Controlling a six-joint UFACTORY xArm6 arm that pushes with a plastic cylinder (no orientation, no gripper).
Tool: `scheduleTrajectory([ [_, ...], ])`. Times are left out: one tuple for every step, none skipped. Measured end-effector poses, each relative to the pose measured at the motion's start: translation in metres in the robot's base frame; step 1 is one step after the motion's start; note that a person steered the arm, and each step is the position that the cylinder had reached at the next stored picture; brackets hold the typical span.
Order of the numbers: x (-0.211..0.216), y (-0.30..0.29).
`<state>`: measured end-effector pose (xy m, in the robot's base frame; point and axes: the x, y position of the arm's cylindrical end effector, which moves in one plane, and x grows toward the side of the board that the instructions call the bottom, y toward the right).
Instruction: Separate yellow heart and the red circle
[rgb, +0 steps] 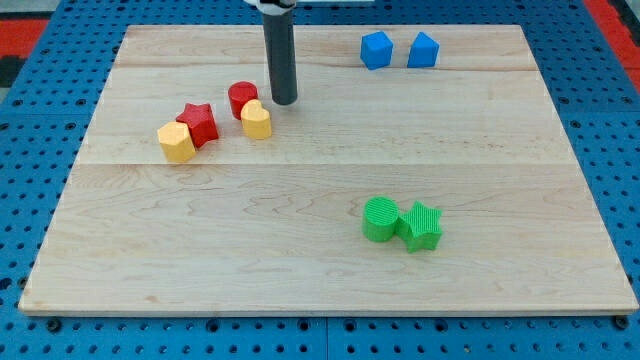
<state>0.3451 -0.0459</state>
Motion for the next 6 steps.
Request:
scheduleTrajectory([
  [-0.001, -0.039],
  [0.017, -0.035],
  [0.018, -0.034],
  [0.041, 0.01],
  [0.05, 0.003],
  [0.032, -0.021],
])
